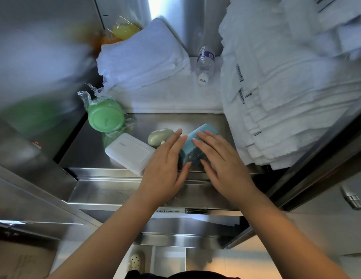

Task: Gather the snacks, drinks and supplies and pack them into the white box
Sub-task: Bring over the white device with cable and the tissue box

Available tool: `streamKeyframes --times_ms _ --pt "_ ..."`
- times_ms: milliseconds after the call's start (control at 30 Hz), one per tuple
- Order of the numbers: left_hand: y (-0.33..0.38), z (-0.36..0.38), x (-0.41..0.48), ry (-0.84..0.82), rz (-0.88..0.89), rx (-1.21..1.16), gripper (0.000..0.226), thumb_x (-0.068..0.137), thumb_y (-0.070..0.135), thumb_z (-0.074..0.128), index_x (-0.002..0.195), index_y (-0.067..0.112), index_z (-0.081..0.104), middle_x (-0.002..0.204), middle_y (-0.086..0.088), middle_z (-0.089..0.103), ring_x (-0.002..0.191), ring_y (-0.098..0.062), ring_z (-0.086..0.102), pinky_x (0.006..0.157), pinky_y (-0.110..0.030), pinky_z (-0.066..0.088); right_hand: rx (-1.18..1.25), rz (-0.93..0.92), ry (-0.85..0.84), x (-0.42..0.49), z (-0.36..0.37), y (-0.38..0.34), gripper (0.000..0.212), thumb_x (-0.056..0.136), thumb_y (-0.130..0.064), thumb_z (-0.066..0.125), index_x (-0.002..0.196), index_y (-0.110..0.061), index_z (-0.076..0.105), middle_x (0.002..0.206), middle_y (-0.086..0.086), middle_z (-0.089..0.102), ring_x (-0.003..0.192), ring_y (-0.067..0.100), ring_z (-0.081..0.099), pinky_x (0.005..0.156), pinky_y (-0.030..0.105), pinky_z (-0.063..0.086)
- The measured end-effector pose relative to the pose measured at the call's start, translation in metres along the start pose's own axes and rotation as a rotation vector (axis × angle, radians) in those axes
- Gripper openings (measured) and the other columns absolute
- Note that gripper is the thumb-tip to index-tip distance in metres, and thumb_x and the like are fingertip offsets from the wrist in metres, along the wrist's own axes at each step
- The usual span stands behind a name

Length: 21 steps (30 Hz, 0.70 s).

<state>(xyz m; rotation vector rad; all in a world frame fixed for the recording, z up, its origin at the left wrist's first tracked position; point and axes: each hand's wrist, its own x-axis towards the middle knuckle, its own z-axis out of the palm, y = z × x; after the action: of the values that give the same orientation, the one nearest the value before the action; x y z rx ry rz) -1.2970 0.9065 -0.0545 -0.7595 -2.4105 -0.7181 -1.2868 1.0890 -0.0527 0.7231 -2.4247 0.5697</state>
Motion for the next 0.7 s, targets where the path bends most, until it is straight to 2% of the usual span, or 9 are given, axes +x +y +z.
streamKeyframes --times_ms 67,167,233,367,533,600,700 --pt "-0.002 0.000 0.000 0.042 0.052 0.062 0.048 0.089 0.024 0.054 0.132 0.005 0.043 0.139 -0.015 0.043 0.125 -0.025 0.043 0.105 -0.036 0.036 0.022 0.006 0.008 0.004 0.001 0.001 0.049 0.090 -0.003 0.054 0.138 -0.010 0.045 0.143 0.006 0.043 0.136 0.017 0.033 0.113 0.042 0.028" --pt "-0.004 -0.001 0.002 0.052 0.033 0.088 0.045 0.089 0.022 0.055 0.130 0.004 0.048 0.131 -0.012 0.051 0.122 -0.023 0.046 0.103 -0.037 0.037 0.009 0.000 -0.045 0.011 0.001 0.004 0.058 0.087 -0.004 0.053 0.142 -0.014 0.038 0.147 0.003 0.039 0.139 0.015 0.028 0.114 0.043 0.025" --pt "-0.006 -0.004 0.005 0.057 0.020 0.091 0.045 0.089 0.022 0.054 0.130 0.003 0.048 0.129 -0.011 0.053 0.121 -0.024 0.047 0.103 -0.037 0.036 -0.021 0.009 -0.123 0.014 0.002 0.006 0.069 0.085 -0.008 0.057 0.147 -0.017 0.027 0.154 0.001 0.027 0.144 0.015 0.016 0.117 0.043 0.019" --pt "-0.010 -0.010 0.010 0.050 -0.003 0.102 0.041 0.091 0.024 0.050 0.125 0.002 0.052 0.126 -0.010 0.056 0.121 -0.026 0.046 0.106 -0.040 0.034 -0.087 0.031 -0.251 0.022 0.003 0.008 0.088 0.084 -0.027 0.065 0.151 -0.023 0.009 0.159 -0.003 0.003 0.146 0.015 -0.005 0.118 0.042 0.009" --pt "-0.014 -0.022 0.017 -0.051 -0.047 0.203 0.046 0.090 0.035 0.046 0.126 0.007 0.052 0.125 -0.007 0.057 0.126 -0.027 0.041 0.108 -0.042 0.028 -0.102 0.016 -0.330 0.036 0.001 0.009 0.103 0.077 -0.035 0.073 0.150 -0.025 0.002 0.159 0.001 0.005 0.146 0.017 -0.006 0.117 0.041 0.006" --pt "-0.022 -0.031 0.019 -0.151 -0.054 0.239 0.056 0.089 0.047 0.041 0.133 0.012 0.047 0.137 -0.006 0.048 0.134 -0.025 0.033 0.112 -0.046 0.021 -0.123 0.018 -0.338 0.039 0.000 0.009 0.104 0.075 -0.038 0.074 0.150 -0.024 0.003 0.159 0.001 0.008 0.145 0.018 -0.002 0.116 0.040 0.006" --pt "-0.040 -0.045 0.020 -0.371 -0.090 0.236 0.085 0.078 0.072 0.032 0.146 0.021 0.027 0.156 -0.003 0.015 0.144 -0.021 0.011 0.115 -0.048 0.012 -0.152 0.027 -0.331 0.040 0.001 0.006 0.103 0.075 -0.039 0.074 0.151 -0.022 0.006 0.157 0.002 0.013 0.145 0.020 0.003 0.115 0.041 0.010"
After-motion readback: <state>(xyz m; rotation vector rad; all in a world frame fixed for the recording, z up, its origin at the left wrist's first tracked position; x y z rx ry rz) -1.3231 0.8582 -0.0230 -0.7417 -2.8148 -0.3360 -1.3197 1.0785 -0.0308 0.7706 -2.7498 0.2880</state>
